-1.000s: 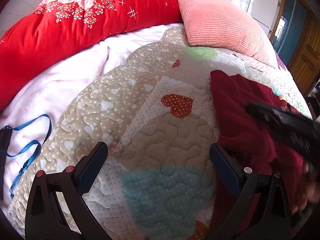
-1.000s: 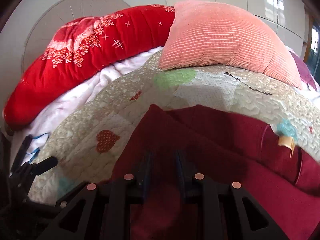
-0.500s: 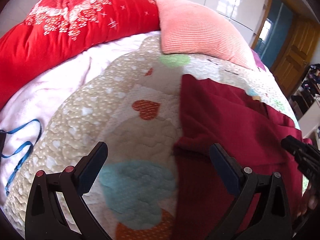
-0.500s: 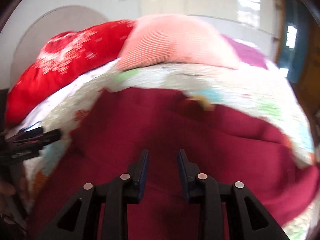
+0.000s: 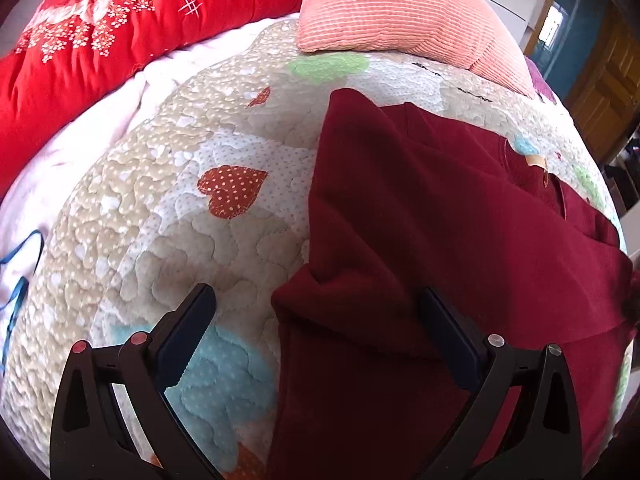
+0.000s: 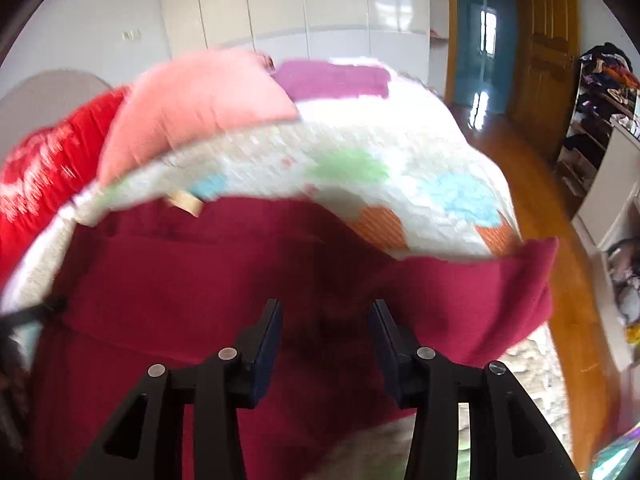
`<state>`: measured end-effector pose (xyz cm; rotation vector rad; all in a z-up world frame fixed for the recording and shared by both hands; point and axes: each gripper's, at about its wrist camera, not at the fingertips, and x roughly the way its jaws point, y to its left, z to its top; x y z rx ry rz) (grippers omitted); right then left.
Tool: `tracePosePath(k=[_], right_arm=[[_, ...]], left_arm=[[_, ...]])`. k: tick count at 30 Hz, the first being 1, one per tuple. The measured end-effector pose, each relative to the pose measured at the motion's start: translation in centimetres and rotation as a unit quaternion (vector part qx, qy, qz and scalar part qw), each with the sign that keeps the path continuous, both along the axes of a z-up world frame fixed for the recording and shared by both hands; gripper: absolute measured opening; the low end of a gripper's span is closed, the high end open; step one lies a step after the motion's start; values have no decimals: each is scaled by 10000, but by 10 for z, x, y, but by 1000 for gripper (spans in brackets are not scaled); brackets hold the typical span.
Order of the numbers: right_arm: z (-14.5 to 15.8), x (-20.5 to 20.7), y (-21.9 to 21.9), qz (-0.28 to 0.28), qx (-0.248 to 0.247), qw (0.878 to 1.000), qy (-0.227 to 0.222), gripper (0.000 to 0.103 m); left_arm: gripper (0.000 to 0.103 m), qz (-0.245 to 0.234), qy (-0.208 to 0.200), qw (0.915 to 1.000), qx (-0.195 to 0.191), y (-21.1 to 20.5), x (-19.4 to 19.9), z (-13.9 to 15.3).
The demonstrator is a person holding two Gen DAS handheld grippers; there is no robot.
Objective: Fold small clothes
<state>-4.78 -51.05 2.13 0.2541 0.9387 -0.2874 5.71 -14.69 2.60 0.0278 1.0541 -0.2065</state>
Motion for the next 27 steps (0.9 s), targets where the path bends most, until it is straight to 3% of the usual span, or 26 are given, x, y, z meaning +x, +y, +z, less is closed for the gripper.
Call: tracePosePath(k=[3, 7, 10, 14, 17, 20, 21, 22, 24, 27], right_arm=[[16, -26, -15, -102, 701, 9956, -611, 43], [40, -65, -52, -726, 817, 9890, -995, 50], [38, -77, -92, -1466, 805, 9829, -776, 52], [29, -74, -145, -2286, 1517, 9572, -924, 53], [11, -57, -171, -2516, 2007, 9427, -875, 59], [-7, -39, -184, -2445, 2069, 9446, -711, 58], [-15, -35, -188, -2375, 2204, 9428, -784, 52], [-19, -36, -190, -2329, 2297, 9405, -922, 32], [-19, -41, -197, -2363, 2222, 9393, -1114, 10], [4, -59, -195, -2328, 1899, 9436, -1391, 8]], left_arm=[[102, -235, -313, 9992, 34, -13, -20, 22], [102, -638, -660, 9958, 37, -41, -41, 43], [102, -899, -504, 9946, -101, -63, -46, 36], [102, -1096, -334, 9931, 233, -89, -50, 11], [102, -1173, -333, 9915, 459, -98, -53, -3], [102, -1173, -361, 9914, 446, -96, -54, -3], [102, -1162, -338, 9918, 416, -95, -53, -4], [102, -1159, -326, 9919, 401, -95, -52, -5], [102, -1177, -334, 9917, 399, -96, -52, -5], [102, -1235, -295, 9913, 345, -91, -51, -3]])
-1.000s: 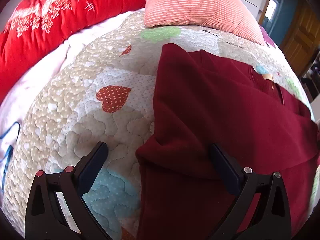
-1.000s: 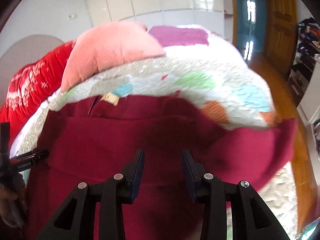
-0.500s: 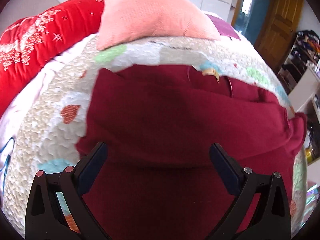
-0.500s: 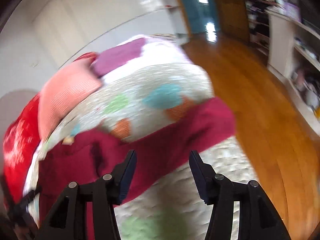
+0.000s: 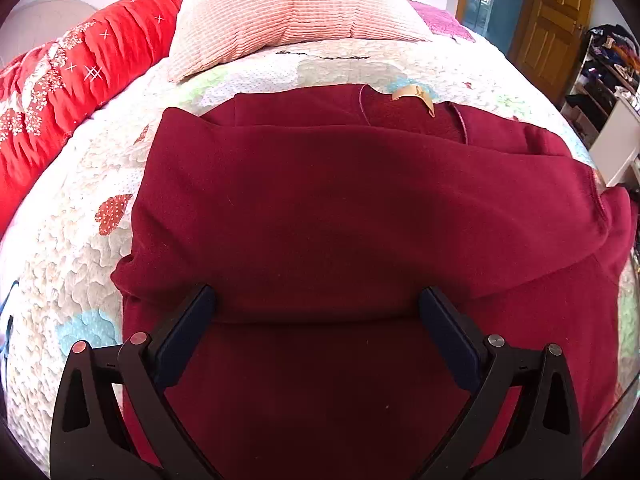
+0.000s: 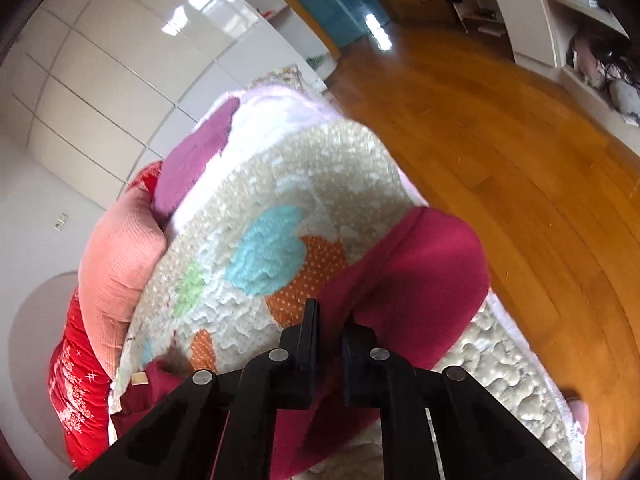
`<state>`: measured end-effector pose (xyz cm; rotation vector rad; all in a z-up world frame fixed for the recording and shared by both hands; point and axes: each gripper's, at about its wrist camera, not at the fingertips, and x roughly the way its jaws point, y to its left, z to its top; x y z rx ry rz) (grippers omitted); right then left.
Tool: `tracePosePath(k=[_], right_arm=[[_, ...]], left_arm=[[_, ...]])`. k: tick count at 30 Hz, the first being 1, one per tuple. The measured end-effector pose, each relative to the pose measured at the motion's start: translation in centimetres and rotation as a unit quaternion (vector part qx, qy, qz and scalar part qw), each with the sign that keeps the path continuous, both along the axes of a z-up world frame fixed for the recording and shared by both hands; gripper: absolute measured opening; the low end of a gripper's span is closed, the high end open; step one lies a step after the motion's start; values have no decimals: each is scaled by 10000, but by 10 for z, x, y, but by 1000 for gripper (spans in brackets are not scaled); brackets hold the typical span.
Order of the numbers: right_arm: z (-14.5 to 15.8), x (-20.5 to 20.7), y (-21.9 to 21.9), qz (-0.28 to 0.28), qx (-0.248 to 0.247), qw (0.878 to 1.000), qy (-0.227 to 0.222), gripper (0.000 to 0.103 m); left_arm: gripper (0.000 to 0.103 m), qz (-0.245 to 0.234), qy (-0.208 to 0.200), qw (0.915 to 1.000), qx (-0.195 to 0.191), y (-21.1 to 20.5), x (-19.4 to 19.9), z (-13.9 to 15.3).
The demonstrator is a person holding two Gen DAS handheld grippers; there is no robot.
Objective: Fold small clothes
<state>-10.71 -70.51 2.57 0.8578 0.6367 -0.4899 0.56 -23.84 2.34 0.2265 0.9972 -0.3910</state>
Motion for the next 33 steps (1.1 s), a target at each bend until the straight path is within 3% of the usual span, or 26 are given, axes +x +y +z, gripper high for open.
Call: tracePosePath(k=[5, 7, 10, 12, 15, 17, 19, 21, 23, 27, 33], right_arm=[[76, -27, 22, 371, -843, 9942, -554, 8], [110, -22, 49, 786, -1184, 9861, -861, 7], [148, 6, 113, 1755, -1636, 9640, -1147, 7], [161, 29, 174, 2621, -1897, 9385, -1206, 7], [146, 65, 260, 3721, -2050, 9001, -968, 7], [113, 86, 310, 4283, -1851, 8814, -740, 7], [66, 106, 347, 4666, -1640, 8688, -237, 7], [26, 119, 360, 4813, -1303, 8665, 230, 7], [8, 118, 353, 4788, -934, 8723, 338, 11], [18, 92, 314, 4394, -590, 8963, 18, 40], [36, 50, 265, 3821, -748, 9210, -76, 41]], left_arm=[[102, 227, -152, 9992, -290, 32, 4, 23], [102, 425, -200, 9975, -519, 52, 8, 35], [102, 745, -275, 9931, -865, 84, 10, 51], [102, 1007, -297, 9890, -1044, 106, 11, 56], [102, 1245, -254, 9837, -1274, 128, 11, 56], [102, 1319, -207, 9824, -1305, 133, 11, 52], [102, 1300, -128, 9828, -1304, 135, 11, 49], [102, 1233, -116, 9835, -1317, 134, 10, 48], [102, 1123, -126, 9849, -1314, 132, 8, 49], [102, 871, -161, 9868, -1354, 122, 8, 50], [102, 734, 80, 9820, -1738, 89, 32, 46]])
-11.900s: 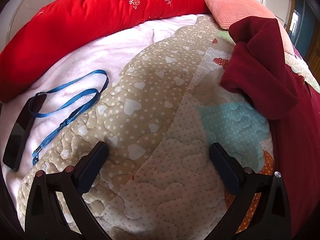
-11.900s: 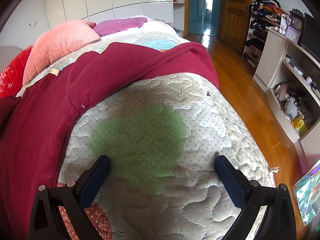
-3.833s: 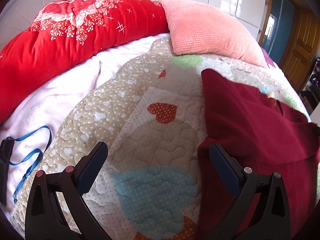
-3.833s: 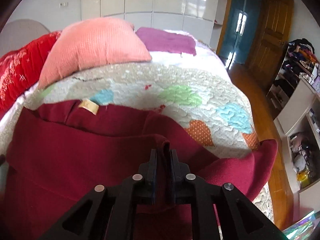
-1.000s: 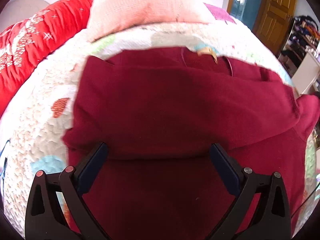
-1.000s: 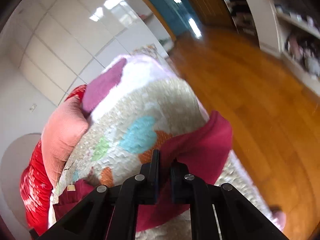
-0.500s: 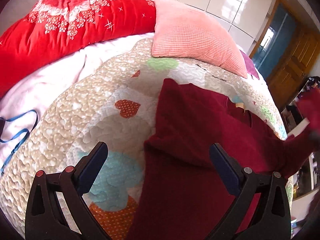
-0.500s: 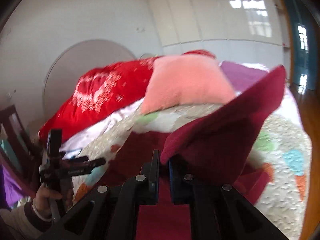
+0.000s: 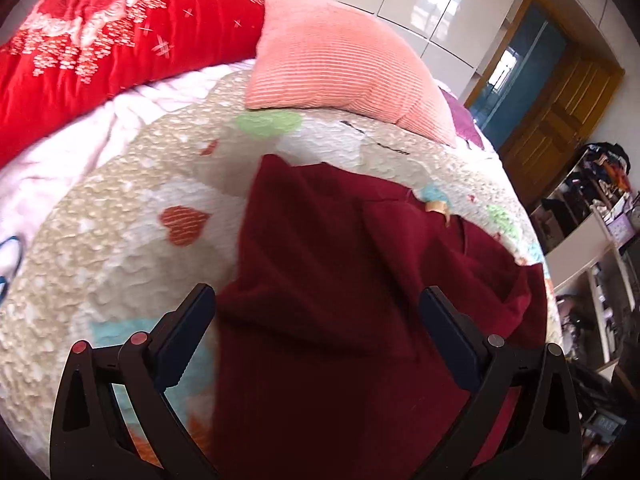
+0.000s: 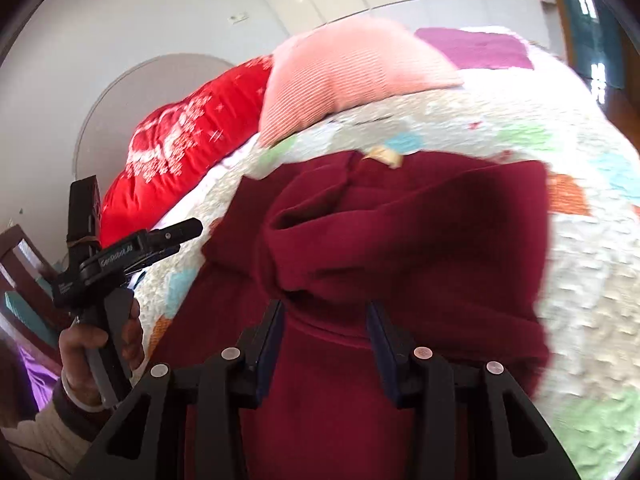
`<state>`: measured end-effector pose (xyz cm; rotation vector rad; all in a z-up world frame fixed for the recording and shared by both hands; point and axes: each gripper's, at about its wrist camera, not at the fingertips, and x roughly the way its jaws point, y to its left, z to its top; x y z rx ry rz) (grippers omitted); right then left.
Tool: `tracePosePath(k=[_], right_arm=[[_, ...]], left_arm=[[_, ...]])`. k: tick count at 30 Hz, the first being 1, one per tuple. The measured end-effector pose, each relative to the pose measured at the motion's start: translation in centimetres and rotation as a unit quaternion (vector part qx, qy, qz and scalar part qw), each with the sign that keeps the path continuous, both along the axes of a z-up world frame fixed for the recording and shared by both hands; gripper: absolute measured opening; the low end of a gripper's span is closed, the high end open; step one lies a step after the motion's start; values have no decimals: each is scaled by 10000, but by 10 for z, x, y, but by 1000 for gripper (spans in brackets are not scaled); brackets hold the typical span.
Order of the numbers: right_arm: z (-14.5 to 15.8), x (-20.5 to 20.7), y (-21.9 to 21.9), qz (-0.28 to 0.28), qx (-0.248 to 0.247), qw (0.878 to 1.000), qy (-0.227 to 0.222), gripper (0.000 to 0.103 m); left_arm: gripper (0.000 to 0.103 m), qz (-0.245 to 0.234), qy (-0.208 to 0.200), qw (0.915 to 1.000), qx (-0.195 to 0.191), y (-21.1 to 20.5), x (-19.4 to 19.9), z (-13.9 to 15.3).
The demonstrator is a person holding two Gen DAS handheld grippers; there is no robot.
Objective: Fold small clothes
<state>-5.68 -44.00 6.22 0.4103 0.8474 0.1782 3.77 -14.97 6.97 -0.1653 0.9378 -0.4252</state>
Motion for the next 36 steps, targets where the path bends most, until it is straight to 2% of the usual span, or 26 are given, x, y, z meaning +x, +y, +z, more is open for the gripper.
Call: tracePosePath(k=[3, 6, 7, 8, 9, 10, 11, 12, 14, 16, 18, 19, 20, 22, 23, 24, 26, 28, 29, 30, 31, 32, 33, 34, 36], right_arm=[[3, -15, -21, -335, 41, 9994, -85, 41], [5, -28, -46, -719, 31, 9973, -118, 41], [5, -30, -53, -849, 45, 9963, -114, 41], [6, -31, -59, -996, 56, 9949, -119, 41], [6, -31, -67, -1127, 68, 9935, -132, 43], [5, -29, -72, -1250, 68, 9920, -136, 49], [5, -26, -78, -1363, 68, 9906, -129, 51], [3, -19, -84, -1433, 117, 9896, -106, 53], [-1, -1, -88, -1436, 233, 9893, -45, 56], [-13, 24, -92, -1483, 357, 9882, 170, 69], [-27, 43, -97, -1508, 609, 9856, 460, 67], [-33, 49, -100, -1507, 695, 9845, 570, 45], [-32, 51, -102, -1542, 595, 9846, 577, 31], [-19, 40, -105, -1642, 328, 9856, 242, 19], [-11, 33, -108, -1714, 178, 9850, 109, 17], [-6, 27, -111, -1776, 56, 9841, 18, 10], [-7, 20, -118, -1973, 27, 9803, 23, 10], [-25, 23, -119, -2027, -150, 9783, 395, 11], [-33, 23, -119, -2025, -155, 9776, 558, 11], [-37, 16, -121, -2111, -53, 9760, 529, 12], [-34, 8, -124, -2193, 60, 9746, 459, 17], [-30, 1, -126, -2267, 119, 9729, 429, 20], [-22, -10, -128, -2347, 147, 9713, 361, 25], [-15, -17, -127, -2327, 170, 9720, 267, 25], [-1, -28, -115, -2023, 194, 9791, 77, 29]], left_arm=[[102, -145, 381, 9992, -56, -27, 20, -14], [102, -93, 331, 9993, -166, -50, 34, -20], [95, -80, 355, 9990, -249, -56, 39, -22], [87, -72, 409, 9984, -376, -61, 43, -25], [62, -139, 544, 9969, -543, -69, 46, -28], [31, -245, 711, 9952, -630, -75, 48, -30], [18, -356, 912, 9929, -669, -82, 49, -31], [12, -450, 1006, 9913, -721, -87, 48, -28], [12, -491, 675, 9929, -847, -84, 38, -5], [10, -451, 128, 9940, -987, -73, 25, 28], [10, -399, -288, 9916, -1193, -57, 14, 60], [10, -362, -455, 9908, -1219, -51, 10, 71], [10, -302, -651, 9900, -1213, -43, 5, 83], [10, -227, -932, 9881, -1198, -31, -1, 94], [10, -200, -1052, 9875, -1154, -27, -4, 95], [10, -169, -1120, 9883, -1026, -25, -4, 91], [10, -113, -997, 9918, -790, -21, -3, 72], [10, -121, -467, 9953, -842, -18, 4, 40], [10, -139, -43, 9952, -972, -18, 10, 23], [11, -166, 274, 9936, -1083, -18, 9, 11], [16, -190, 486, 9923, -1124, -20, 11, 2], [20, -171, 570, 9923, -1084, -24, 11, -6], [31, -128, 549, 9934, -997, -27, 9, -10], [47, -102, 516, 9941, -953, -31, 10, -12], [67, -24, 542, 9924, -1102, -36, 14, -14]])
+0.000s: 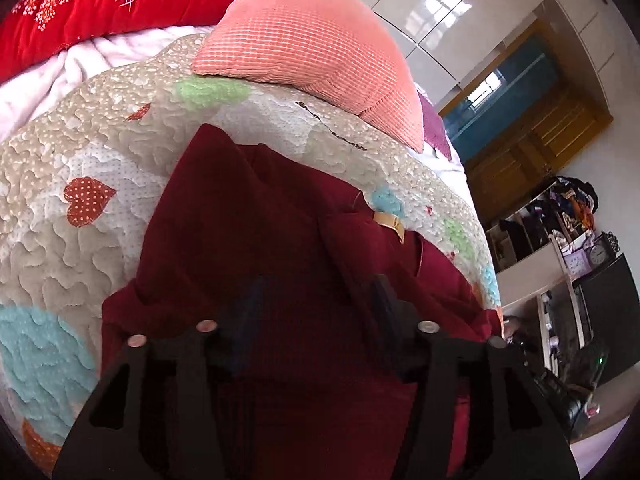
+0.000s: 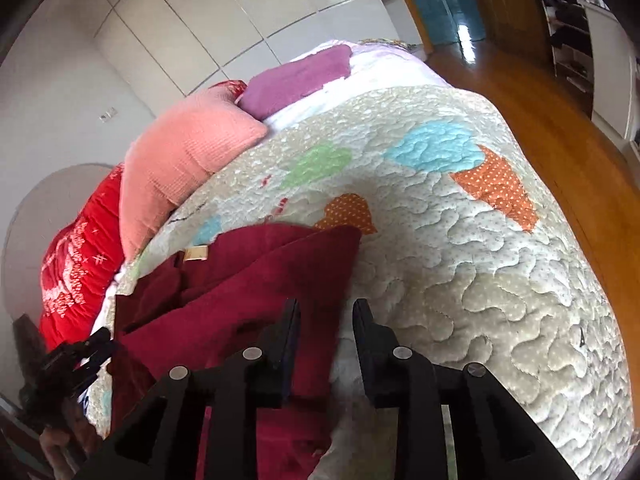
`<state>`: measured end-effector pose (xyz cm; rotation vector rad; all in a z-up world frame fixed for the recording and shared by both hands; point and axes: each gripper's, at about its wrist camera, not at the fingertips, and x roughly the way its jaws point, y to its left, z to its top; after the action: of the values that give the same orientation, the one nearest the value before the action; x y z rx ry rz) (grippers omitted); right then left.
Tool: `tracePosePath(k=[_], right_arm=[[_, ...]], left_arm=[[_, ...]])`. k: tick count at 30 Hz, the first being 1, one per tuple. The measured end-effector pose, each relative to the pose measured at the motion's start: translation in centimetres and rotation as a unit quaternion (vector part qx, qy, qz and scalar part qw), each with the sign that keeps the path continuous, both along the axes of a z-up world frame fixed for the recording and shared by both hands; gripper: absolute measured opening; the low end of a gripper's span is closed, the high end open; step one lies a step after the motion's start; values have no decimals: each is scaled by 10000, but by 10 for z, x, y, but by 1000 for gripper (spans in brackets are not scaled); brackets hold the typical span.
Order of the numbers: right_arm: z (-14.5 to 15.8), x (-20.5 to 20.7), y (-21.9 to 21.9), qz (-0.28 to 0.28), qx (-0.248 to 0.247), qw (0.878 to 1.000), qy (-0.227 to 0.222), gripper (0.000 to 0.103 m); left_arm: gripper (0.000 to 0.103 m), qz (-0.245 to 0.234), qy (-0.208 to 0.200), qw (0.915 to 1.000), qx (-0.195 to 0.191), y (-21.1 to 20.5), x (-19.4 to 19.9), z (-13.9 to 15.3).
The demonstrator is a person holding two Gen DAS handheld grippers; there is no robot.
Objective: Fold small clothes
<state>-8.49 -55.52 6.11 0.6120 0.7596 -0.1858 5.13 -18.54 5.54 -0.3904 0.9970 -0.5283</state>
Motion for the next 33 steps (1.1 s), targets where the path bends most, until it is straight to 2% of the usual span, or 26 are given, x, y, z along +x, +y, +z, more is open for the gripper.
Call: tracePosePath(k=[3, 6, 9, 10, 11, 12, 14, 17, 18, 19, 20, 21, 24, 27, 29, 30, 31, 32, 33], right_arm=[[7, -7, 25, 527, -1, 9986, -97, 39], [4, -11, 39, 741, 1, 9971, -143, 40], [0, -13, 42, 676, -141, 9976, -105, 43], [-2, -14, 40, 653, -73, 9978, -109, 43], [-4, -14, 40, 629, -14, 9980, -87, 43], [-6, -13, 39, 638, -15, 9979, -47, 43], [-4, -14, 42, 715, -151, 9973, -5, 43], [-2, -17, 49, 906, -399, 9950, 99, 43], [-9, -17, 52, 969, -542, 9932, 341, 43], [-17, -15, 53, 1016, -636, 9910, 601, 43], [-25, -14, 53, 1057, -688, 9882, 867, 43], [-32, -14, 51, 1073, -687, 9866, 1016, 43], [-20, -27, 42, 800, -437, 9942, 572, 43], [-5, -30, 49, 772, -544, 9954, 130, 44], [-7, -21, 63, 1068, -807, 9907, 232, 44], [-11, -12, 72, 1223, -1109, 9856, 363, 44], [-14, -6, 79, 1296, -1425, 9802, 465, 40], [-16, -1, 85, 1342, -1736, 9738, 591, 32], [-17, 2, 86, 1328, -1974, 9689, 683, 10]], left_arm=[[74, 184, 163, 9993, -267, -11, 10, -3], [75, 85, 537, 9984, -126, -37, 24, -15], [72, 30, 463, 9989, -49, -57, 26, -20], [44, -22, 370, 9993, 28, -62, 27, -17], [22, -149, 353, 9992, 102, -68, 30, -17], [7, -308, 435, 9983, 237, -73, 32, -17], [7, -263, 230, 9993, 91, -64, 26, -1], [7, 78, -891, 9960, -20, -21, -6, 42], [7, 354, -1198, 9921, -81, -1, -17, 50], [7, 604, -1313, 9895, -98, 16, -24, 49], [7, 701, -1242, 9898, -22, 24, -25, 42], [7, 634, -945, 9934, 148, 27, -21, 27], [7, 448, -124, 9988, 118, 33, -9, -14], [7, 593, -85, 9982, -30, 41, -11, -22], [7, 574, -139, 9983, -12, 38, -12, -18], [7, 561, -189, 9982, -10, 35, -14, -16], [7, 544, -230, 9983, -26, 34, -16, -11], [7, 527, -253, 9983, -59, 32, -17, -8], [7, 500, -284, 9983, -101, 28, -17, -4]])
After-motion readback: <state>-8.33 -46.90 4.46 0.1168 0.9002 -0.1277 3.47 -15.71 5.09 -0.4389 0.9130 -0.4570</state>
